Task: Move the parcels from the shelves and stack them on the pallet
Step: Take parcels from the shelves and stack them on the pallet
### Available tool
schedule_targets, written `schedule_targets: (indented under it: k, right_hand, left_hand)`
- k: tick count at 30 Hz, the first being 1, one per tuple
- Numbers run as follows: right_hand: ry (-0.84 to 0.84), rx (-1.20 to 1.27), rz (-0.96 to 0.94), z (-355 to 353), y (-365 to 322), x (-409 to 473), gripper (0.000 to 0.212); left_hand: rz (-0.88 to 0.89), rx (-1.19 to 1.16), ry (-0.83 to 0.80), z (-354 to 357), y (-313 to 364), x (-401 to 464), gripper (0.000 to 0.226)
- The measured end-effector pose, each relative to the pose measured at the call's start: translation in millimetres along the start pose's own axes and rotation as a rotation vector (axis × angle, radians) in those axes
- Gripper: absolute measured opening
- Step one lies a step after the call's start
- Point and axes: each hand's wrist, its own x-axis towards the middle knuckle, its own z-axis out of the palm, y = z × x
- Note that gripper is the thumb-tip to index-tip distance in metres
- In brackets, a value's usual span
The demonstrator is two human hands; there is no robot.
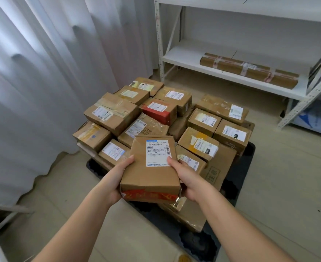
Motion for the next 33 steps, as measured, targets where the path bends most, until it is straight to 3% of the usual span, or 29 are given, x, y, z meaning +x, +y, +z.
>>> schedule_targets:
  k: [15,22,33]
  right_hand:
    - [0.138,0.119,0.046,-28.4,-2.1,28.5,0.032]
    - [0.364,0.173,0.037,-53.1,9.0,35.9,0.048]
    - [0.447,0.164,0.061,-86.5,19.0,30.0,0.039]
  left_hand:
    - [-0.043,0.220,0.139,38.8,-11.1,40.4,0.047]
    - [-0.072,0.323,0.126,71.4,-38.3,49.2,0.043]
    - [-0.136,0.317,0.057,97.1,-62.9,61.7,0.034]
